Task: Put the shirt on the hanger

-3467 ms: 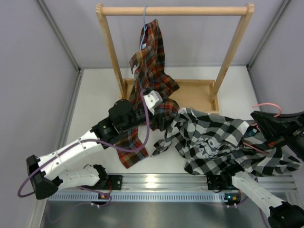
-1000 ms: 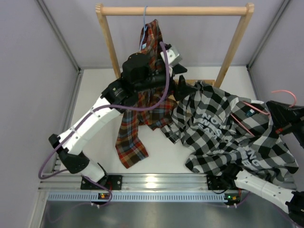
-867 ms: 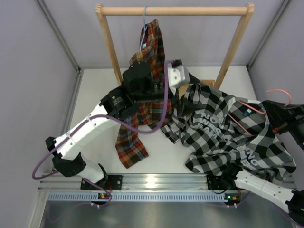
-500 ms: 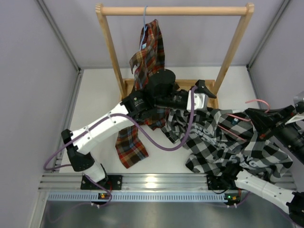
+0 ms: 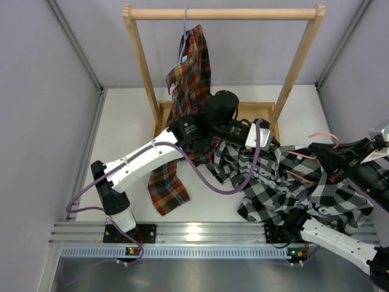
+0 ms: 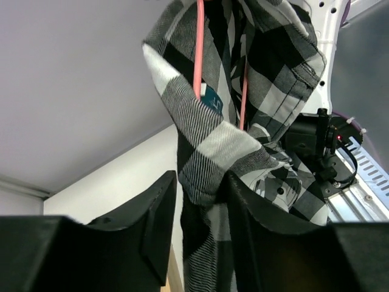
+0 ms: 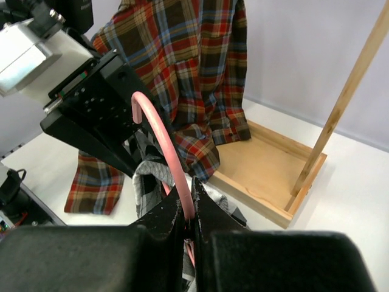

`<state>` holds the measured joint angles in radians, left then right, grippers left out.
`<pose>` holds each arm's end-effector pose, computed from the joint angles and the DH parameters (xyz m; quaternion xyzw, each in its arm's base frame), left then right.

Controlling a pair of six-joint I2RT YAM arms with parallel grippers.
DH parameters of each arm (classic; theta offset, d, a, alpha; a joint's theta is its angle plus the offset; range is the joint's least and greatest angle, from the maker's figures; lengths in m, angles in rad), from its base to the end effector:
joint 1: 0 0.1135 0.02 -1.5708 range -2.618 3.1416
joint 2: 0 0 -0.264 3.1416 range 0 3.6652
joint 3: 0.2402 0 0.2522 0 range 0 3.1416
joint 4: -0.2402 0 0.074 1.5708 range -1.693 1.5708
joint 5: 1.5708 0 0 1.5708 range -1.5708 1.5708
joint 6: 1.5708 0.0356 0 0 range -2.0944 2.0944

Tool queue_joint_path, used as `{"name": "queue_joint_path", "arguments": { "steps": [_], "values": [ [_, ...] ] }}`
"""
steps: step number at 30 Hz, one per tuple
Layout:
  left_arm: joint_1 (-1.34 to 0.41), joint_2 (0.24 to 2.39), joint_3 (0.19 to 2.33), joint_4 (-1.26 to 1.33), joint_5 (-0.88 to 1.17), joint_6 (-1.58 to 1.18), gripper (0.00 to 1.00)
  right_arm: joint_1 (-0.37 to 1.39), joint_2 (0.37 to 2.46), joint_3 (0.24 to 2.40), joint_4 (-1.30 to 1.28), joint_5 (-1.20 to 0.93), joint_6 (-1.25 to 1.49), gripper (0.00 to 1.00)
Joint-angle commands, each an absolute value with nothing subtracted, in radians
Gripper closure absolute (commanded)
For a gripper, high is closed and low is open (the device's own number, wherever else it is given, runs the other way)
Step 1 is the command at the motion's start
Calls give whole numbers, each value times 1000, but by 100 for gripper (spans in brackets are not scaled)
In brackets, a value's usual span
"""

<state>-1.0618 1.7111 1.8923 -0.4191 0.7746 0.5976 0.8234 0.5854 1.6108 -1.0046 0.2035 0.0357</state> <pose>0.1652 -0.3472 0.4546 0.6945 0.3191 -0.4206 0.4888 -0.0052 -0.0162 0.5022 -0.2001 0.6706 0.2314 0.6758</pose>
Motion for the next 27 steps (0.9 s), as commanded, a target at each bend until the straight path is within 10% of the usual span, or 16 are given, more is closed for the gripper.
{"name": "queue_joint_path", "arguments": {
  "steps": [1,7,19,21,24,27],
  "values": [
    [-1060,1727,1959,-413,850,554,52,847,607,1603,-900,167,28,100],
    [-1049,1746,1967,-463,870,543,46,847,611,1601,-891,158,28,100],
    [-1012,1759,1990,-491,994,473,100,847,546,1487,-839,120,37,100],
    [-1000,1753,1976,-502,1023,476,100,848,520,1460,-841,127,52,91],
    [-991,1737,1957,-512,1035,474,100,847,470,1414,-859,158,77,38],
    [-991,1718,1939,-569,1040,501,100,848,420,1422,-958,178,87,34]
  ]
}}
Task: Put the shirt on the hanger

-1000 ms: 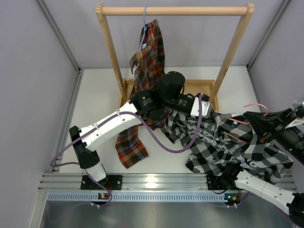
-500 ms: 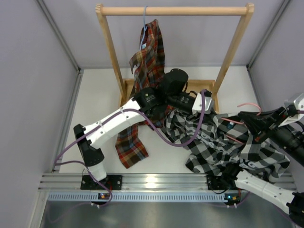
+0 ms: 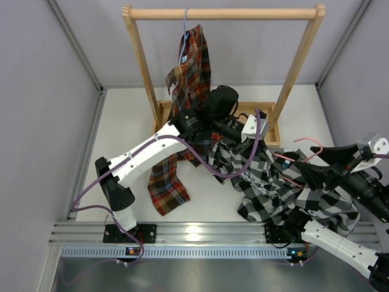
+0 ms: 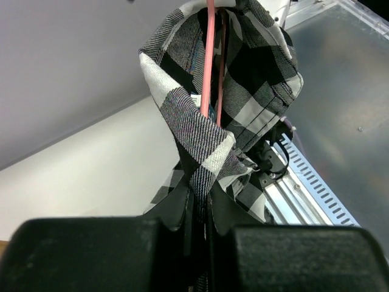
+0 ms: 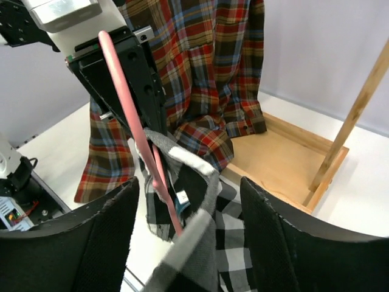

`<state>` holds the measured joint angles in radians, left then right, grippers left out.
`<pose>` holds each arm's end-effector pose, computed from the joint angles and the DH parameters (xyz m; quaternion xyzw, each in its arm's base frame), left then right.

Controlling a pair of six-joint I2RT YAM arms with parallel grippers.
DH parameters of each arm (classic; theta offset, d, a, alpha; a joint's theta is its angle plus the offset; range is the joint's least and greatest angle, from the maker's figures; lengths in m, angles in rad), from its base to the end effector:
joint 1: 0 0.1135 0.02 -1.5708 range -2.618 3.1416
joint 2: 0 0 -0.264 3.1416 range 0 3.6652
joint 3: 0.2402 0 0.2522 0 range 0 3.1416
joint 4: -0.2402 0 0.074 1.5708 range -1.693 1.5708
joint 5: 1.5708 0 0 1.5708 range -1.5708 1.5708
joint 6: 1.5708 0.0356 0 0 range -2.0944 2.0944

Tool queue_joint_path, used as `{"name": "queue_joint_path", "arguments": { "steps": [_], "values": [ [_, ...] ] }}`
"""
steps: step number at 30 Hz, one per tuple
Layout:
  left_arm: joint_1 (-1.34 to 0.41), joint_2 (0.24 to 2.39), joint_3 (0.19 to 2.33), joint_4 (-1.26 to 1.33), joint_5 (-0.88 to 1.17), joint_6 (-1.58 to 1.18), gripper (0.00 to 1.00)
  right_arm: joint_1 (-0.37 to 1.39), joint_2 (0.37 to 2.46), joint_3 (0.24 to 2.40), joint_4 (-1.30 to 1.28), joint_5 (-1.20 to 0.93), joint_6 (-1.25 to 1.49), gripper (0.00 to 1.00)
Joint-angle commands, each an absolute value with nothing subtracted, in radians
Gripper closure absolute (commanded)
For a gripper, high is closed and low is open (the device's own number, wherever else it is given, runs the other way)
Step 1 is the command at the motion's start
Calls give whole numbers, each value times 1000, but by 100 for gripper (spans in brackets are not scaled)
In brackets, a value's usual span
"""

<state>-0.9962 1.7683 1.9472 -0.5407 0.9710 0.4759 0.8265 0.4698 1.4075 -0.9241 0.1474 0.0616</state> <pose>0.1874 -0.3435 0.4417 0.6851 0.3613 -0.5003 0.3870 -0.0027 -0.0106 0.4675 -0.2127 0.6693 0.2583 0.6633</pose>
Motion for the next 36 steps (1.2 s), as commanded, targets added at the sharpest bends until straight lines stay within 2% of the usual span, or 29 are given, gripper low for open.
{"name": "queue_joint_path", "arguments": {
  "steps": [1,6,10,14,18,24,31,36],
  "values": [
    [-991,1700,1927,-578,1040,515,100,848,399,1445,-988,176,92,36],
    [-991,1643,1879,-588,1051,528,100,857,394,1541,-1223,82,66,37],
    [-989,1624,1870,-588,1078,520,100,858,425,1545,-1305,-49,15,39],
    [-989,1614,1873,-588,1114,512,100,857,428,1499,-1312,-54,0,43],
    [-988,1609,1881,-588,1109,493,100,857,414,1480,-1310,-151,-43,46],
    [-973,1608,1908,-589,1140,468,100,857,437,1473,-1290,-155,-61,44],
    [-966,1643,1944,-589,1172,425,100,858,443,1453,-1210,-242,-97,50],
    [-962,1672,1974,-588,1203,393,100,857,456,1424,-1174,-223,-117,49]
  ]
}}
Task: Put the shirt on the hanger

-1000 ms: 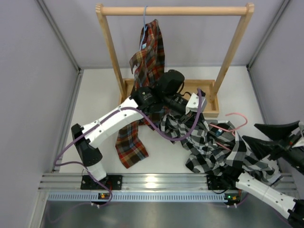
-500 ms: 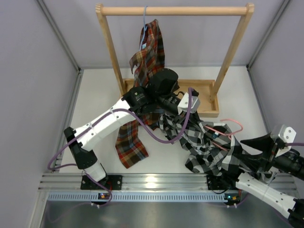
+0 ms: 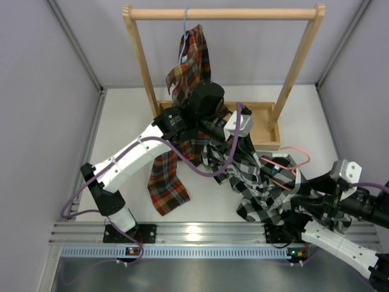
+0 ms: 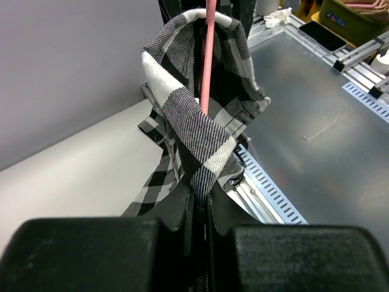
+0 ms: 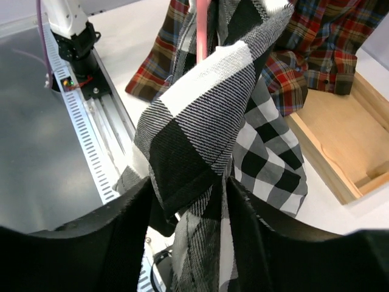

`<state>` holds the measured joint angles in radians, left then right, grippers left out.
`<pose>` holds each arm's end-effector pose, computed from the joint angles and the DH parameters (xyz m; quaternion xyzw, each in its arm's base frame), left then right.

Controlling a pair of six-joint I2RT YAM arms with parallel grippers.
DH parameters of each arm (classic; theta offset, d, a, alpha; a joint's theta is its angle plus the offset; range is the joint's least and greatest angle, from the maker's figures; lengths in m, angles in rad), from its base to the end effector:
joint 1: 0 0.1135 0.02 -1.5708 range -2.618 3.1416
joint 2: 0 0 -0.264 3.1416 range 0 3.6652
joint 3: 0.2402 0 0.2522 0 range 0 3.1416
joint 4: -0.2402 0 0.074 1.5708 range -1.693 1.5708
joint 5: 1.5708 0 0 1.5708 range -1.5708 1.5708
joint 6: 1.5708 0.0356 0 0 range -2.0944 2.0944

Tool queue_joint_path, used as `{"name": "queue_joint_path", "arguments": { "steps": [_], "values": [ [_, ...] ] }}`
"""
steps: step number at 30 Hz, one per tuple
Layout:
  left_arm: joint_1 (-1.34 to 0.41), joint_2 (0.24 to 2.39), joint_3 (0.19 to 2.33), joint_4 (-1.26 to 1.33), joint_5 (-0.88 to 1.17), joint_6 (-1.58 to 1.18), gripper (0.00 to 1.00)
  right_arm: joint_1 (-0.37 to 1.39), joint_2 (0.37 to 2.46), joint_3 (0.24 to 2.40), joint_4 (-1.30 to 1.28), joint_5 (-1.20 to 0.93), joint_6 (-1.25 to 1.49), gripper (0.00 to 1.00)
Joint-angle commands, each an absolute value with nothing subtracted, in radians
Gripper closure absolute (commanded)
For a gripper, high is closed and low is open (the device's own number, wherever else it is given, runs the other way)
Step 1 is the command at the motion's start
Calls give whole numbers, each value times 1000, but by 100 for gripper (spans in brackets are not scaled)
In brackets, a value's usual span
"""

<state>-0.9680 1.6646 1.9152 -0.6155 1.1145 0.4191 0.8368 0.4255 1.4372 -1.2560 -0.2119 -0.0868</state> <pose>0.1726 -0.3072 0.4632 0.6775 0.3458 -0.5497 0.3452 -0.0296 -0.0216 0.4356 -0.4074 0.6725 0.3018 0.5392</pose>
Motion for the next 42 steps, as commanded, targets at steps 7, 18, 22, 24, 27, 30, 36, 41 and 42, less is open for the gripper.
{"name": "queue_joint_path", "arguments": {
  "steps": [7,18,22,24,27,30,36,41,42],
  "values": [
    [-957,1674,1971,-588,1200,384,100,857,391,1410,-985,-158,-110,99],
    [-957,1686,2076,-497,866,214,53,857,383,1439,-943,-46,-48,100],
    [-956,1654,2069,-373,649,127,2,858,393,1469,-950,20,-31,100],
    [-956,1637,2094,-362,540,101,2,861,400,1483,-956,66,-22,100],
    [-954,1612,2144,-362,367,69,2,867,426,1506,-974,130,-8,100],
    [-956,1566,2186,-356,112,17,2,873,463,1535,-976,268,44,100],
    [-956,1493,2249,-429,-322,-28,2,942,610,1666,-962,523,106,100],
    [-956,1439,2243,-527,-567,-9,2,1063,750,1762,-888,704,117,100],
    [-956,1433,2232,-575,-589,-9,2,1066,797,1778,-876,722,107,100]
  ]
}}
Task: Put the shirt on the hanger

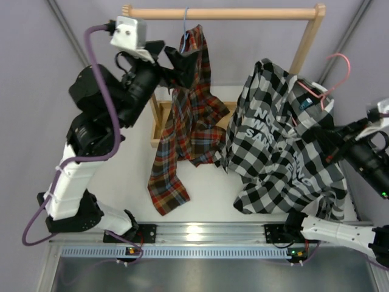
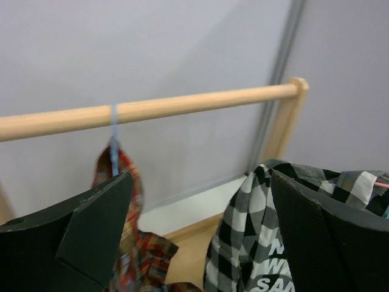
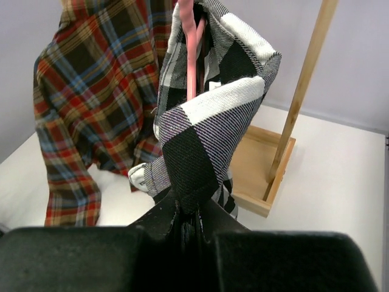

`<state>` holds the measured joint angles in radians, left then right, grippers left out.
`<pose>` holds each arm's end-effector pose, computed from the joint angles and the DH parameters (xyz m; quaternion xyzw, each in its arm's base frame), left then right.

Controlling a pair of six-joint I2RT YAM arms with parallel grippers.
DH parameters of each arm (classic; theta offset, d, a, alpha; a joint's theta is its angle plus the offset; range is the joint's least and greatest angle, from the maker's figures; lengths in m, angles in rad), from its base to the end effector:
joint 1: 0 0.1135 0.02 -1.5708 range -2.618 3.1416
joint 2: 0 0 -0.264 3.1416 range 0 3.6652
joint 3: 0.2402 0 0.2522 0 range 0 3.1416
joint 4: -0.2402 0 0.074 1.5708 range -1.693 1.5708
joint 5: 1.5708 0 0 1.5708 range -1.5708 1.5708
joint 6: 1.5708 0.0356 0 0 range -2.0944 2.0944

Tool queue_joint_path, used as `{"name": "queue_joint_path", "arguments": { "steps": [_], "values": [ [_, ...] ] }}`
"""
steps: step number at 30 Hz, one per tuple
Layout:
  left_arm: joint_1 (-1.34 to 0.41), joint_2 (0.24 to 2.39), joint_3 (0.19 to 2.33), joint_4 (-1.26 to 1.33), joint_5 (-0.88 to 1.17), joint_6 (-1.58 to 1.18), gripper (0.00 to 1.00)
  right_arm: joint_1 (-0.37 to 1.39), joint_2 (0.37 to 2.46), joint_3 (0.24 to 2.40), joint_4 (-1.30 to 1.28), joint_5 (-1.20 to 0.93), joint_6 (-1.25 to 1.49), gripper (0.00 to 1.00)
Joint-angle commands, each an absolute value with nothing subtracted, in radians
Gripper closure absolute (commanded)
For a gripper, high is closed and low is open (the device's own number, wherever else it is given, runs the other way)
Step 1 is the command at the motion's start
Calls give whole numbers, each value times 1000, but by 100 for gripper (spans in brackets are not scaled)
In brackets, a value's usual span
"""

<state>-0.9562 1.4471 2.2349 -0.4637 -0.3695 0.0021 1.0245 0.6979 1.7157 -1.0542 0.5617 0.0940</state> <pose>0.1370 -0.1718 0.6256 0.1322 0.5780 -0.2712 0.7582 0.0159 -0.0104 0.5193 -0.1384 0.7045 0.1847 0.6712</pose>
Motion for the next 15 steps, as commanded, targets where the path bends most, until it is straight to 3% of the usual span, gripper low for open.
{"name": "queue_joint_path", "arguments": {
  "steps": [1,6,11,15],
  "values": [
    [-956,1422,2217,-595,-619,-9,2,1066,825,1799,-867,745,94,100],
    [-956,1223,1926,-614,-612,-87,2,1066,952,1965,-740,844,11,100],
    [-956,1082,1717,-611,-598,-135,2,1066,1069,2199,-730,799,-72,100],
    [-956,988,1597,-612,-586,-155,2,1066,1109,2220,-721,782,-86,100]
  ]
}}
